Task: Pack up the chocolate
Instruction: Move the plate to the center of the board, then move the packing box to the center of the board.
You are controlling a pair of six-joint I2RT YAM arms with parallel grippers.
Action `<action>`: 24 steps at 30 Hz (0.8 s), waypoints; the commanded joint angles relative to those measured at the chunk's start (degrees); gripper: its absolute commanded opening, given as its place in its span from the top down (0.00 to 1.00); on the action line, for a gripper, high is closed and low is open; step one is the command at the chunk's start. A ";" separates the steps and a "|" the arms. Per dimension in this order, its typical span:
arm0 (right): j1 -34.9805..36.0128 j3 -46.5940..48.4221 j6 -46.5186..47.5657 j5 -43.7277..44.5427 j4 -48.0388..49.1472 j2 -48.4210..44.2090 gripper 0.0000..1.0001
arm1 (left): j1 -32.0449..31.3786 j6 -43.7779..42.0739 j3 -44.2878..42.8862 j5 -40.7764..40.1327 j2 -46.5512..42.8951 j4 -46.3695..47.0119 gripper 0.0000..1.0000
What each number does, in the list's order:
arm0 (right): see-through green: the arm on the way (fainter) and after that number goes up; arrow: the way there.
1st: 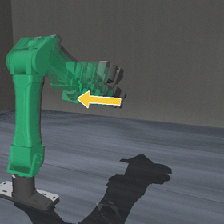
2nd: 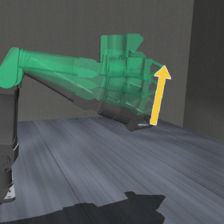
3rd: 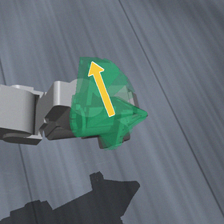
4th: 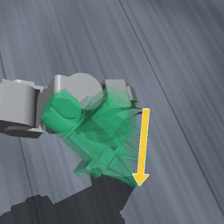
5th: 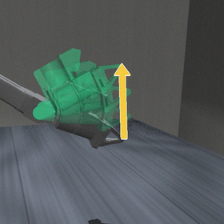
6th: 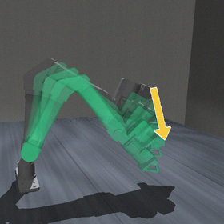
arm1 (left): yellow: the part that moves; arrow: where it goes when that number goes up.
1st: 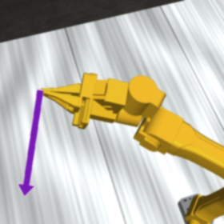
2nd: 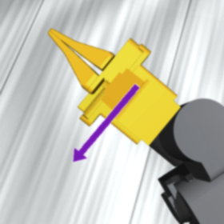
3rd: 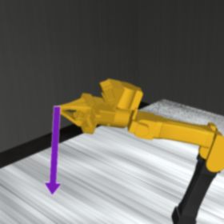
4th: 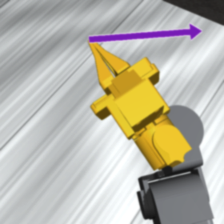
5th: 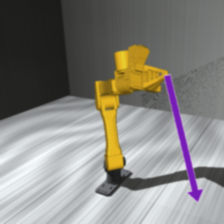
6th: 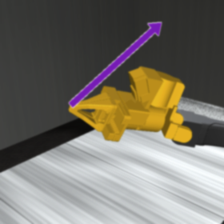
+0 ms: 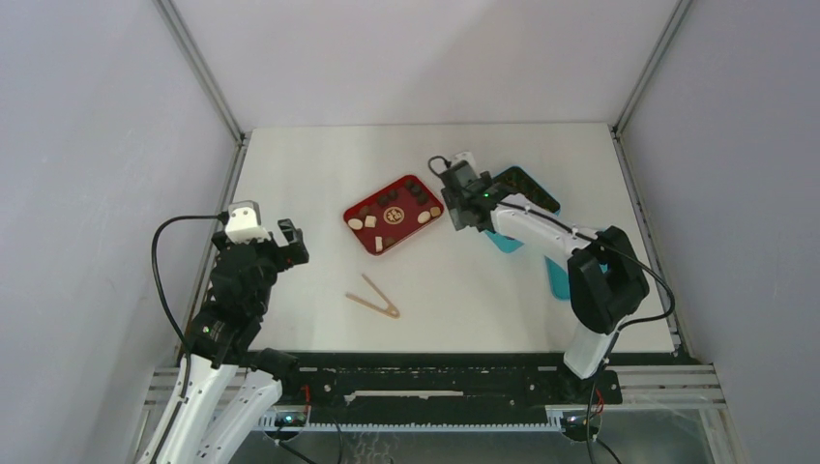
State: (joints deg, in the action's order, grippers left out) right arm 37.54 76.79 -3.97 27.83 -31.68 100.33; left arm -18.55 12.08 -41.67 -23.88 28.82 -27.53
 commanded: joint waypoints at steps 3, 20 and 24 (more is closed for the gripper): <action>-5.57 -1.96 -1.51 -7.85 1.45 0.64 0.28 | 0.35 0.67 0.98 0.62 -0.05 2.56 0.00; -4.29 -1.97 -1.79 -17.41 0.34 4.55 0.32 | 0.35 0.67 1.02 1.33 0.31 2.83 0.00; -1.32 -1.98 -2.36 -18.13 -0.55 4.01 0.33 | 0.32 0.67 0.98 1.43 0.36 2.83 0.00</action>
State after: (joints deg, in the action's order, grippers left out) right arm 32.77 74.67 -4.64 12.88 -31.57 104.51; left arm -18.55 12.08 -41.67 -23.33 28.86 -27.51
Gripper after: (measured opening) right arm 0.678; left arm 0.996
